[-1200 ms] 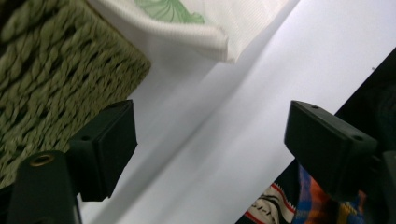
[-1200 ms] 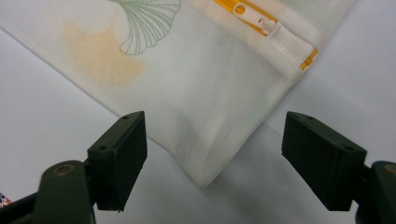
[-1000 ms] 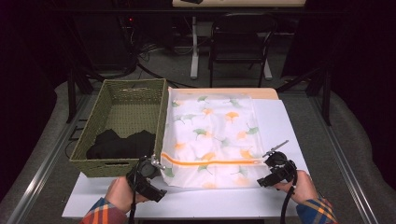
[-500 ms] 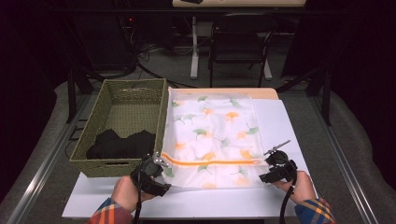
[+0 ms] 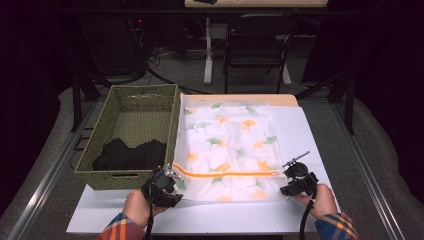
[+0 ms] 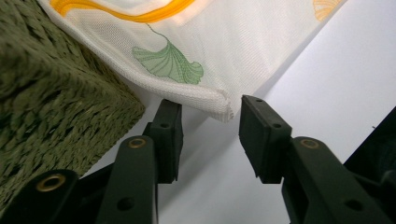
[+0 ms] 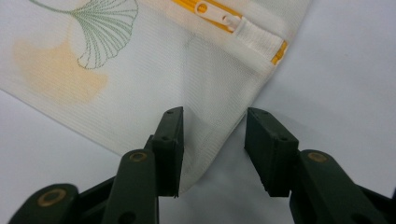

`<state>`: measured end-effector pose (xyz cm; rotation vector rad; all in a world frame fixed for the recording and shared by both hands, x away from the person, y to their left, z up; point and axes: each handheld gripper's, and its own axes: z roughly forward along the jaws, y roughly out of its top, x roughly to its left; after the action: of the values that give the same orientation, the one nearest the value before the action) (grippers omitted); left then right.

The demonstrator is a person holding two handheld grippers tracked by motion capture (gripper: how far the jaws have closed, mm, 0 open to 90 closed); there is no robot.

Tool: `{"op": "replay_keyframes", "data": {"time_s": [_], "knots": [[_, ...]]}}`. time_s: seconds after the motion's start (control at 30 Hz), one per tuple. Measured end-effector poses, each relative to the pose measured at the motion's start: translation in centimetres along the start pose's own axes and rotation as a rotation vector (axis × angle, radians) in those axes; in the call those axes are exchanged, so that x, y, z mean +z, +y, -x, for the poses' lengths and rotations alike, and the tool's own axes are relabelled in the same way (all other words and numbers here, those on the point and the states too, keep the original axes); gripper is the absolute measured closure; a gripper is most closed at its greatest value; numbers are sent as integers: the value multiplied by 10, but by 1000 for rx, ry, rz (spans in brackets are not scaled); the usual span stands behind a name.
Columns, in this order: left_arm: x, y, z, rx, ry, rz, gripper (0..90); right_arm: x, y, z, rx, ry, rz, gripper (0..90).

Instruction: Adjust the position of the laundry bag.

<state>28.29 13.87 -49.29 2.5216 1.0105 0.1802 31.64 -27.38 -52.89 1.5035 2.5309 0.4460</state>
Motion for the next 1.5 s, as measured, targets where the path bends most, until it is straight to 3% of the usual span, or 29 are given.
{"op": "replay_keyframes", "data": {"time_s": [0.17, 0.2, 0.37, 0.9, 1.5], "knots": [[2, -1, -1, 7, -14, 6, 712, 0, -1, -1, 27, 5, 8, 685], [2, -2, -1, 10, -19, 8, 754, 0, -1, 0, 20, 11, 21, 743], [5, -3, -1, 20, -21, 10, 848, 1, -3, 1, 25, 52, 37, 866], [9, -6, 0, 24, -15, 35, 895, -7, -6, 2, 40, 48, 57, 891], [20, -8, 2, 28, -42, 38, 896, -18, -16, 7, 60, 40, 63, 891]]}}
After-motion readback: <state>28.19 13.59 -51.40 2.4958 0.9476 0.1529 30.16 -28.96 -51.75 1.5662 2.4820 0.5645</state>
